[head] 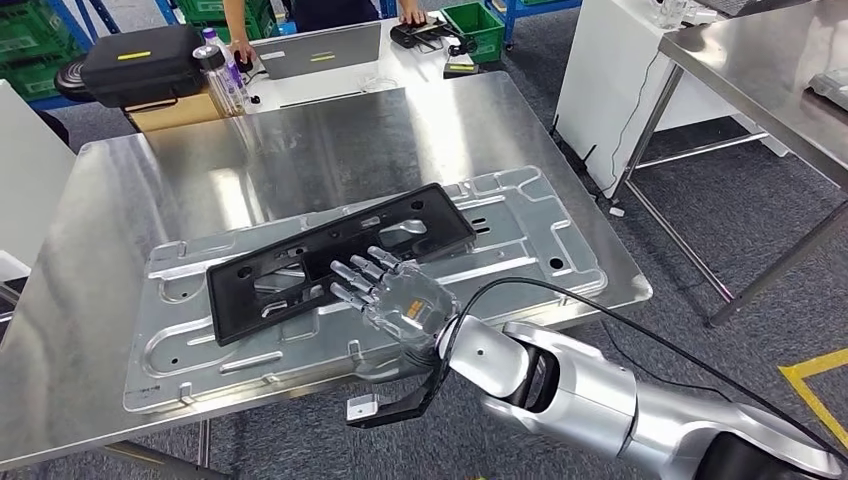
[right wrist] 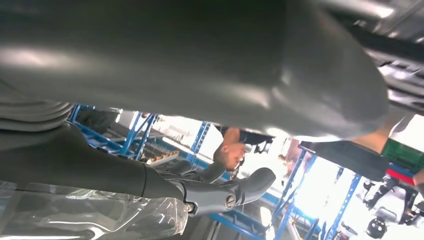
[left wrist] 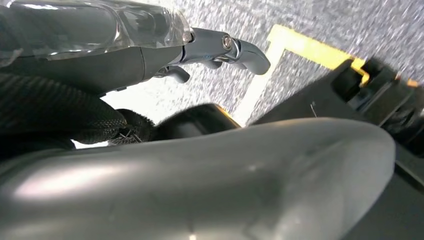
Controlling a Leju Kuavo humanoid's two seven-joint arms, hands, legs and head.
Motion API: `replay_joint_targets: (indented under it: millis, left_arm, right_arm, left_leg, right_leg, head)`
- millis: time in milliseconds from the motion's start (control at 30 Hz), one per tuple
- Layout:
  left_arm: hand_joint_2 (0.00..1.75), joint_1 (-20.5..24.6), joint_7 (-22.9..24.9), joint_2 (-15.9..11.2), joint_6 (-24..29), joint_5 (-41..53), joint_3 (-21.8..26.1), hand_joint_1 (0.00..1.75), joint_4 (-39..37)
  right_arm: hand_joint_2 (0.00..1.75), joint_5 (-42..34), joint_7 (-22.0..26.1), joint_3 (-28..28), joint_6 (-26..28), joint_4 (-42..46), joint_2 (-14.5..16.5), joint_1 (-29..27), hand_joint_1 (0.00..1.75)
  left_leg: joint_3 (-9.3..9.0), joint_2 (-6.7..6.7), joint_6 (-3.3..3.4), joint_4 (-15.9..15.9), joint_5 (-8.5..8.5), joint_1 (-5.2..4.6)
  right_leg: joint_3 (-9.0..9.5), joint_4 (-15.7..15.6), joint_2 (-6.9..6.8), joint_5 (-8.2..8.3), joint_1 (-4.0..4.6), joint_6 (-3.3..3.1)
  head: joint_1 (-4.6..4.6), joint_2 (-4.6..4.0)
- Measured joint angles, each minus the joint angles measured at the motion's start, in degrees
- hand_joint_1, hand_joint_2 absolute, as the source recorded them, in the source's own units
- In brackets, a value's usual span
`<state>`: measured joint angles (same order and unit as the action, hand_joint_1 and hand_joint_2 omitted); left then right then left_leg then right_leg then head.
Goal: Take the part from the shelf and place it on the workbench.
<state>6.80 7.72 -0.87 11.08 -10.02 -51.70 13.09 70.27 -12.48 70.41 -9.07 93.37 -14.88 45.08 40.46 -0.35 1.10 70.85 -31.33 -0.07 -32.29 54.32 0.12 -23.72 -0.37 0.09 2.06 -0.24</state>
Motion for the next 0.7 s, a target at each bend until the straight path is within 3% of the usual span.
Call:
replay_joint_targets:
  millis: [33,67,133,200,267,333,367,400,467,500,533,567,600,633,700]
  left_arm:
    - [0.00,0.0,0.0,0.0,0.0,0.0,0.0,0.00,0.0]
    - [0.00,0.0,0.0,0.0,0.0,0.0,0.0,0.00,0.0]
    - [0.00,0.0,0.1,0.0,0.0,0.0,0.0,0.00,0.0]
    - [0.00,-0.3,0.2,-0.1,0.0,0.0,-0.1,0.00,0.0]
    - [0.00,-0.5,0.3,-0.1,0.0,0.0,-0.2,0.00,-0.1]
    - [0.00,-0.5,0.3,0.0,0.0,0.0,-0.2,0.00,-0.1]
    - [0.00,-0.5,0.3,0.0,0.1,-0.1,-0.2,0.00,-0.1]
    - [0.00,-0.4,0.2,0.1,0.1,-0.1,-0.2,0.00,-0.1]
    - [0.00,-0.4,0.1,0.2,0.2,-0.1,-0.2,0.00,-0.1]
    - [0.00,-0.3,0.1,0.2,0.2,-0.1,-0.2,0.00,-0.1]
    - [0.00,-0.3,0.0,0.3,0.3,-0.1,-0.2,0.00,-0.1]
    - [0.00,-0.3,0.0,0.3,0.3,-0.1,-0.2,0.00,-0.1]
    - [0.00,-0.2,0.0,0.4,0.3,-0.1,-0.2,0.00,-0.1]
    - [0.00,-0.2,-0.1,0.4,0.4,-0.1,-0.2,0.00,-0.1]
    - [0.00,-0.1,-0.1,0.5,0.6,-0.1,-0.2,0.00,-0.1]
  right_arm:
    - [0.00,0.0,0.0,0.0,0.0,0.0,0.0,0.0,0.00]
    - [0.00,0.0,0.0,0.0,0.0,0.0,0.0,0.0,0.00]
    - [0.00,0.0,0.0,0.0,0.0,0.0,0.0,-0.1,0.00]
    - [0.00,0.0,0.0,-0.1,0.0,0.0,0.0,0.0,0.00]
    - [0.00,0.0,0.0,-0.1,0.1,0.0,0.1,0.0,0.00]
    - [0.00,0.0,0.0,-0.1,0.1,0.0,0.0,0.1,0.00]
    - [0.00,0.0,0.0,-0.1,0.1,0.0,0.0,0.1,0.00]
    - [0.00,0.0,0.0,-0.1,0.1,0.0,0.0,0.1,0.00]
    - [0.00,0.0,0.0,-0.1,0.1,0.0,0.0,0.1,0.00]
    - [0.00,0.0,0.0,-0.1,0.1,0.0,0.0,0.1,0.00]
    - [0.00,0.0,0.0,-0.1,0.1,0.0,0.0,0.1,0.00]
    - [0.00,0.0,0.0,-0.1,0.1,0.0,0.0,0.0,0.00]
    - [0.00,0.0,0.0,-0.1,0.1,0.0,0.0,0.0,0.00]
    - [0.00,0.0,0.0,-0.1,0.1,0.0,-0.1,0.0,0.00]
    - [0.00,0.0,0.0,-0.2,0.2,0.0,0.0,0.2,0.00]
  left_leg:
    - [-0.26,0.00,0.09,1.8,0.02,0.00]
    - [-1.59,-0.01,0.32,1.5,1.21,-0.07]
    - [-7.13,-0.02,1.31,-5.0,4.24,-0.39]
    - [-13.21,-0.07,2.40,-14.0,4.29,-0.83]
    - [-15.34,-0.15,2.79,-18.2,3.60,-1.27]
    - [-14.60,-0.10,2.95,-18.6,4.80,-1.16]
    - [-14.10,-0.01,3.16,-18.8,5.51,-0.95]
    - [-13.45,0.08,3.33,-19.0,6.30,-0.73]
    - [-11.86,0.20,3.56,-18.9,7.65,-0.65]
    - [-10.97,0.25,3.54,-18.9,8.33,-0.64]
    - [-10.07,0.31,3.50,-18.7,8.98,-0.64]
    - [-9.13,0.35,3.41,-18.6,9.60,-0.62]
    - [-8.21,0.37,3.27,-18.3,10.14,-0.58]
    - [-7.40,0.36,3.07,-17.9,10.60,-0.55]
    - [-6.12,0.24,2.54,-17.1,11.31,-0.65]
  right_leg:
    - [-0.95,0.0,0.00,0.67,0.10,0.01]
    - [-1.85,0.0,0.01,1.33,0.23,0.02]
    - [-3.27,0.1,0.07,2.55,0.51,0.08]
    - [-4.07,0.0,0.09,3.65,0.70,0.39]
    - [-4.37,-0.2,0.04,4.78,0.51,1.02]
    - [-4.83,-0.1,0.10,4.97,0.38,1.71]
    - [-5.44,1.0,0.15,3.60,0.38,1.99]
    - [-6.35,3.4,0.19,1.14,0.38,2.24]
    - [-8.63,11.2,0.17,-4.85,0.14,2.70]
    - [-9.41,15.1,0.16,-6.55,0.04,2.94]
    - [-9.54,17.7,0.16,-6.83,-0.06,3.13]
    - [-8.65,18.3,0.15,-5.82,-0.15,3.28]
    - [-6.65,16.7,0.15,-4.17,-0.25,3.39]
    - [-3.57,13.1,0.14,-2.87,-0.37,3.48]
    - [2.68,4.3,0.22,-2.96,-0.39,3.22]
  head:
    - [0.00,0.00]
    - [0.02,0.00]
    - [0.01,0.00]
    - [-0.03,0.00]
    - [-0.03,0.00]
    - [0.05,0.00]
    - [0.06,0.00]
    - [0.03,0.00]
    - [-0.05,0.00]
    - [-0.07,0.00]
    - [-0.07,0.00]
    - [-0.07,0.00]
    - [-0.07,0.00]
    - [-0.07,0.00]
    - [-0.04,0.00]
